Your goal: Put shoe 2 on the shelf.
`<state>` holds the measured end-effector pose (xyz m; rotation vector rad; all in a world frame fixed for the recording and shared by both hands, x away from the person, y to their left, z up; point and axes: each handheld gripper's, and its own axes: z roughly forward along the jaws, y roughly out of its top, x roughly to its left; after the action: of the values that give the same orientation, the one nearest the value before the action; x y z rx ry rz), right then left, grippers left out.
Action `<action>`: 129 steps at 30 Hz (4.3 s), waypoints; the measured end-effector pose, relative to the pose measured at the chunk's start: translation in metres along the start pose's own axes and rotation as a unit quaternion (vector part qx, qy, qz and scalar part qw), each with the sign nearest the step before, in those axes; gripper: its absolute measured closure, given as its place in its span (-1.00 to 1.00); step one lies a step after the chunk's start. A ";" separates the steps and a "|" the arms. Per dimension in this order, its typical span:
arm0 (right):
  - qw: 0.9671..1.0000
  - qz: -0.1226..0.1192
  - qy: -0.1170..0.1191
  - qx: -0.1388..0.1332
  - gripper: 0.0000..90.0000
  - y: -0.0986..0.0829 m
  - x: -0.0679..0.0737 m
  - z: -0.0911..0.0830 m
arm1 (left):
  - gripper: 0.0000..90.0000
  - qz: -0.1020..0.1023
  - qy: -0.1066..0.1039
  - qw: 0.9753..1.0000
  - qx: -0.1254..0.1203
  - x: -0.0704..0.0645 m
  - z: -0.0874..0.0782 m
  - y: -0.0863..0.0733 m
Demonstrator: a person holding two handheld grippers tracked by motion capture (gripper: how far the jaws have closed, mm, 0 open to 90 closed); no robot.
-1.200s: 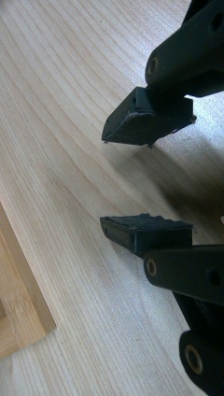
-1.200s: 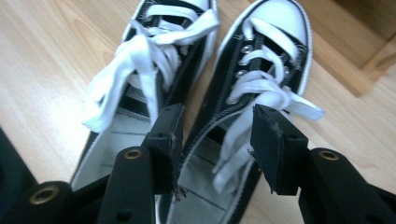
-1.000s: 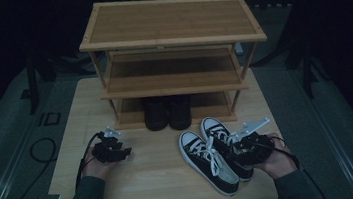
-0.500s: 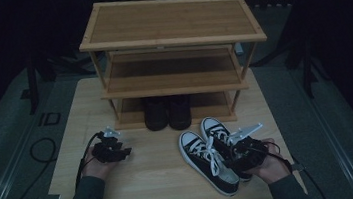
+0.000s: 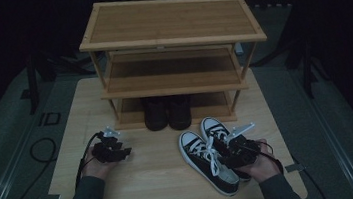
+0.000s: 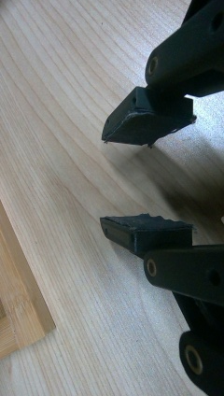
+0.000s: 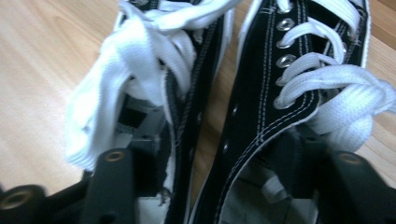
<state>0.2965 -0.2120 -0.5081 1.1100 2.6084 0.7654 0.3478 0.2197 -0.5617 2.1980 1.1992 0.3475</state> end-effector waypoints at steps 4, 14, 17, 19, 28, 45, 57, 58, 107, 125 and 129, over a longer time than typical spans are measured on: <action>1.000 -0.001 -0.008 0.005 0.08 0.003 0.002 0.006 | 0.18 0.000 0.000 1.000 0.000 0.000 0.000 0.000; 0.999 -0.006 -0.038 0.019 0.31 0.008 0.007 0.021 | 0.18 0.000 0.000 1.000 0.000 0.000 0.000 0.000; 1.000 -0.007 -0.020 0.017 0.62 0.007 0.006 0.021 | 0.18 0.001 0.001 1.000 0.000 0.000 0.000 0.000; 1.000 -0.007 -0.020 0.016 0.80 0.006 0.004 0.020 | 0.18 0.001 0.000 1.000 0.001 0.000 0.000 0.000; 1.000 -0.005 -0.011 -0.001 0.88 0.002 0.001 0.018 | 0.18 0.000 -0.001 1.000 0.000 0.001 0.000 0.000; 1.000 -0.010 0.012 -0.004 0.88 -0.001 -0.010 0.005 | 0.18 -0.003 -0.002 1.000 -0.001 0.000 0.000 0.000; 0.999 -0.026 0.026 -0.009 0.88 0.008 -0.014 -0.011 | 0.18 -0.002 -0.004 1.000 0.000 0.001 0.000 0.000; 0.999 -0.027 0.025 -0.010 0.88 0.009 -0.015 -0.012 | 0.18 -0.002 -0.004 1.000 -0.001 0.001 0.000 0.000; 0.978 -0.191 0.063 -0.046 0.86 0.065 -0.029 -0.073 | 0.18 0.000 -0.005 1.000 -0.001 0.001 0.000 0.000; 0.963 -0.249 0.091 -0.051 0.86 0.088 -0.023 -0.083 | 0.17 -0.002 -0.004 1.000 -0.003 0.000 0.000 -0.001; 0.959 -0.259 0.102 -0.061 0.86 0.093 -0.022 -0.088 | 0.17 -0.003 -0.005 1.000 -0.003 0.001 0.000 -0.001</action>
<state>0.3353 -0.2072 -0.3843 0.2924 2.7791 0.9294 0.3477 0.2205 -0.5621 2.1882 1.1969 0.3379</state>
